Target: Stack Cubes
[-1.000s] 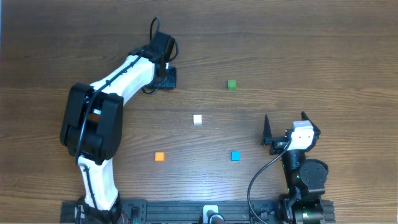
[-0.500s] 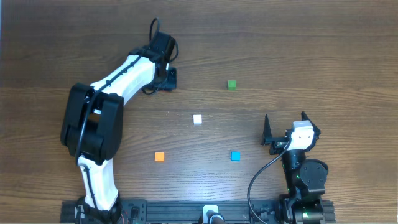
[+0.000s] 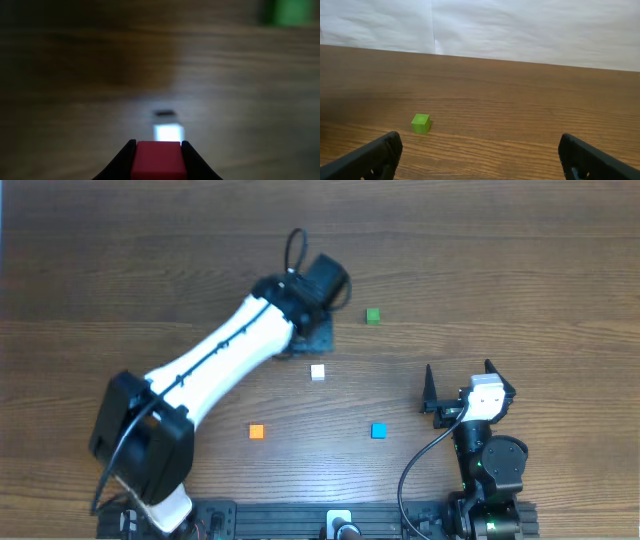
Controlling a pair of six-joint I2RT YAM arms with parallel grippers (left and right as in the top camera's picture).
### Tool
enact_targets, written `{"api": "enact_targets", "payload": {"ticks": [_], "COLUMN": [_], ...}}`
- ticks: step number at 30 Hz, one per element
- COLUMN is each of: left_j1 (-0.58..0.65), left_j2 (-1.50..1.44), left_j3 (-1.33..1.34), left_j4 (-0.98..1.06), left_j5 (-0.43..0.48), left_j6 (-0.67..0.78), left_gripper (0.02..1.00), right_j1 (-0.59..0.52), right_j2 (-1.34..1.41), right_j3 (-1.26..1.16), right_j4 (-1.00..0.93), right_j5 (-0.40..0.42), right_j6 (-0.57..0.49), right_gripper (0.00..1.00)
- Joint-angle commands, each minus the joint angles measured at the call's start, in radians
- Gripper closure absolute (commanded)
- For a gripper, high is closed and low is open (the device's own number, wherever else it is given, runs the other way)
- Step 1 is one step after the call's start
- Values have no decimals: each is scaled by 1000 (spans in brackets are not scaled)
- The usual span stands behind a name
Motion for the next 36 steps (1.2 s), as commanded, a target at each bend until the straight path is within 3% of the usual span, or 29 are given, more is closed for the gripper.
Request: {"api": "enact_targets", "payload": {"ticks": [1,7,22,36], "left_j1": [-101,-150,-69,-71], "left_j2": [-19,-19,-20,-19], "left_j3": [16,5,-179,-229], "left_j4": [2,4,148,214], "left_j5": [-70,-100,-77,-43], "left_j6": [-156,-182,-182,-182], "left_gripper": [978,978,978,978], "right_j1": [-6,-6,-6,-6], "right_j2": [-8,-8,-8,-8], "right_j3": [-10,-10,-10,-10], "right_j4": [3,3,3,3], "right_j5": [-11,-11,-11,-11], "right_j6": [2,2,2,2], "right_gripper": [9,7,7,7]}}
